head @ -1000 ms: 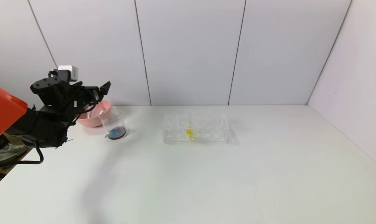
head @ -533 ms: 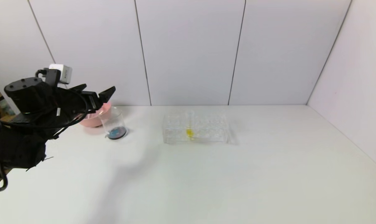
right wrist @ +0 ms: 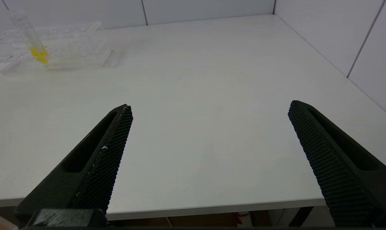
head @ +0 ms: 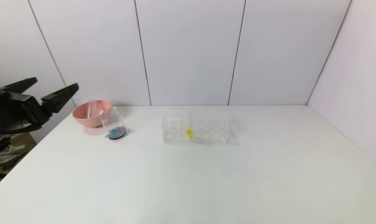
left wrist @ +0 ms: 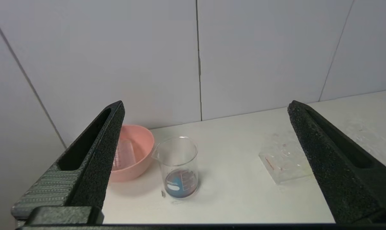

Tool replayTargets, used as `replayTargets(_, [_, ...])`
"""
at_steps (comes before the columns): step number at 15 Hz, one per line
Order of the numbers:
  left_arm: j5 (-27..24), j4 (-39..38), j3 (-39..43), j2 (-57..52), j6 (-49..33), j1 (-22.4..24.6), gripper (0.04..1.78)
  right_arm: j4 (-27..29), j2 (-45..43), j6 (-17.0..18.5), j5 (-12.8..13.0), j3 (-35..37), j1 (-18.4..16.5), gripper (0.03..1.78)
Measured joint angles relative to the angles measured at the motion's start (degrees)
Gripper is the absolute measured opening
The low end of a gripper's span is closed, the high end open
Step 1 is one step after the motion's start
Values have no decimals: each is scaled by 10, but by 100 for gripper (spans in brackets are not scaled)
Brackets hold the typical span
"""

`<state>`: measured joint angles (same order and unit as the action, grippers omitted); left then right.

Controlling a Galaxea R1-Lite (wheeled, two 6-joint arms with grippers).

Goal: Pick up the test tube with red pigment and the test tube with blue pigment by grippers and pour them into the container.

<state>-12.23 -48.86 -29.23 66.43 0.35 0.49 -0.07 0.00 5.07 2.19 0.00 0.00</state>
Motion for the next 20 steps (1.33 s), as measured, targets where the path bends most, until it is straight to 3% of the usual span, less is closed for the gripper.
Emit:
replayTargets(4, [42, 201, 0, -225, 21, 13, 178, 0, 0, 0, 0, 0, 0, 177])
replayTargets(7, [60, 295, 0, -367, 27, 18, 178, 0, 0, 0, 0, 0, 0, 177])
replayTargets(13, [56, 364, 71, -606, 30, -2, 178, 0, 0, 0, 0, 0, 0, 177])
replayTargets(18, [93, 358, 237, -659, 32, -7, 178, 0, 0, 0, 0, 0, 0, 177])
replayTargets(20, [104, 426, 279, -663, 27, -8, 178, 0, 0, 0, 0, 0, 0, 177])
